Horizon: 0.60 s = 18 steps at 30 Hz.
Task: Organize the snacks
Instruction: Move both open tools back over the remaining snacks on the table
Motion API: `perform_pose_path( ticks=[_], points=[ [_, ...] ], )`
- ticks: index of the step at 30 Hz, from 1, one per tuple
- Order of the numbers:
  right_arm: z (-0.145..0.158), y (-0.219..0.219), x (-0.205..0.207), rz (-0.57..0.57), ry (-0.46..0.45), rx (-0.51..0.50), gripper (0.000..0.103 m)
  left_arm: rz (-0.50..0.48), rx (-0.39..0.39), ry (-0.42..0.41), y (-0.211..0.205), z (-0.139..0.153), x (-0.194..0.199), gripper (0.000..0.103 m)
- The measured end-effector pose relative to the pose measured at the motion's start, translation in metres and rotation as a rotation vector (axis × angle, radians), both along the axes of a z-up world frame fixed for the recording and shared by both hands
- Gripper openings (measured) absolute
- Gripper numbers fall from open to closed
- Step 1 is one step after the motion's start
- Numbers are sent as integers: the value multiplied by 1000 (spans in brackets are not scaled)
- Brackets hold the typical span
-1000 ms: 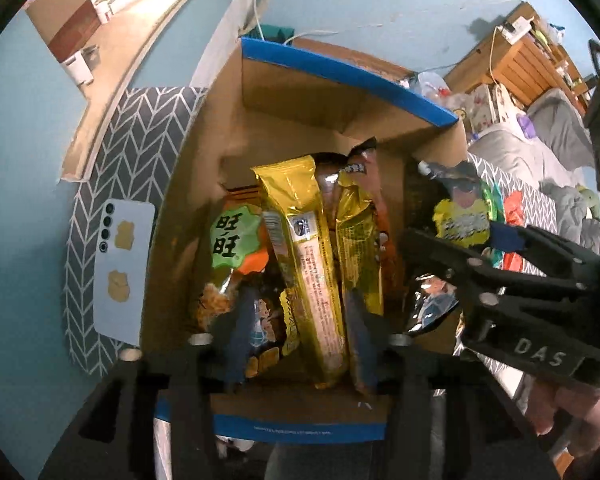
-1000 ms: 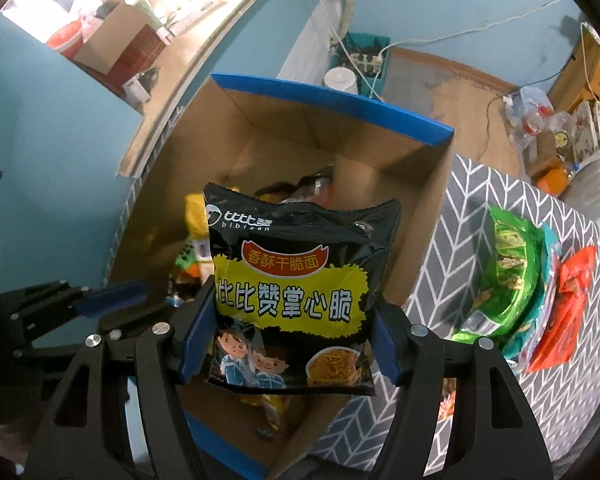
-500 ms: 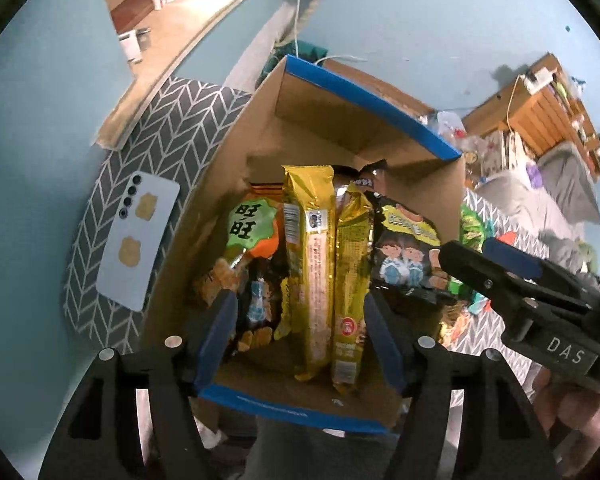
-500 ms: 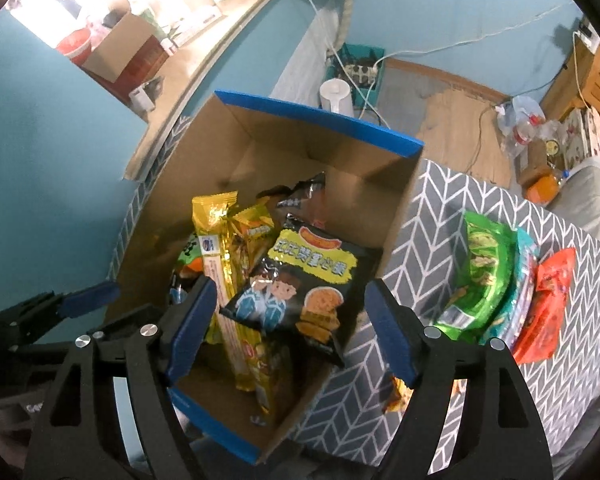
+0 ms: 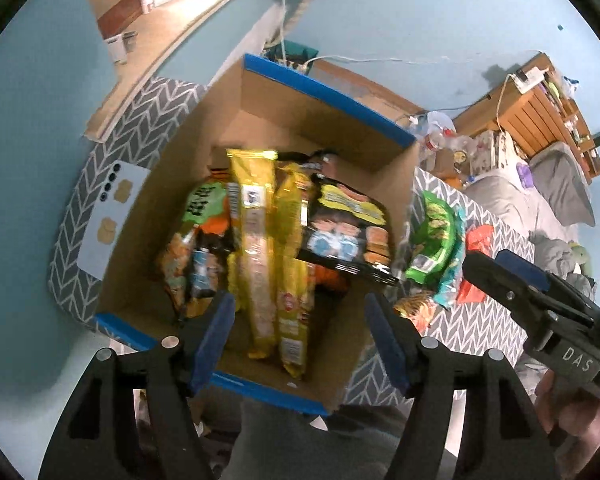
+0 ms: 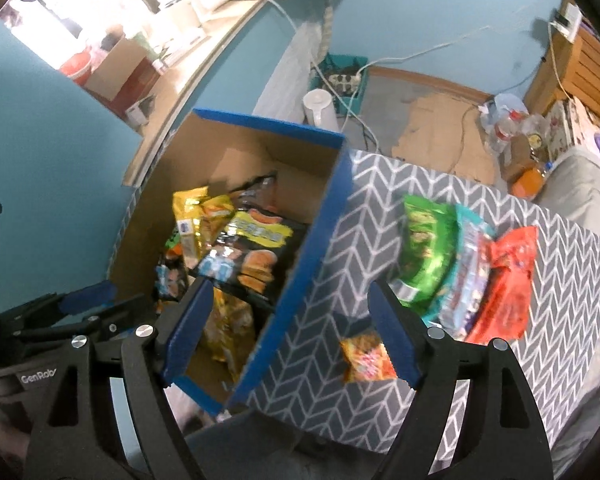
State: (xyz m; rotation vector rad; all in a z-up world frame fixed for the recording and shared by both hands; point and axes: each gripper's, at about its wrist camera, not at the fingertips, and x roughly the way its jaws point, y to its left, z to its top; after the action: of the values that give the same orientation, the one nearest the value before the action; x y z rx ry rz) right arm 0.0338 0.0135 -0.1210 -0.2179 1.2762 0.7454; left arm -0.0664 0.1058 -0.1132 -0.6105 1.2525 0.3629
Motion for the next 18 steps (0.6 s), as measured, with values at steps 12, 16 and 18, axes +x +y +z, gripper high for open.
perform_pose_path(
  ticks=[12, 16, 18],
  points=[
    [-1, -81, 31, -130, -12, 5, 80, -100, 30, 11, -57, 10, 25, 69],
    [-8, -111, 44, -184, 8, -3, 80, -120, 22, 34, -73, 8, 34, 69],
    [-11, -123, 50, -202, 15, -9, 80, -123, 16, 45, -80, 6, 39, 69]
  ],
)
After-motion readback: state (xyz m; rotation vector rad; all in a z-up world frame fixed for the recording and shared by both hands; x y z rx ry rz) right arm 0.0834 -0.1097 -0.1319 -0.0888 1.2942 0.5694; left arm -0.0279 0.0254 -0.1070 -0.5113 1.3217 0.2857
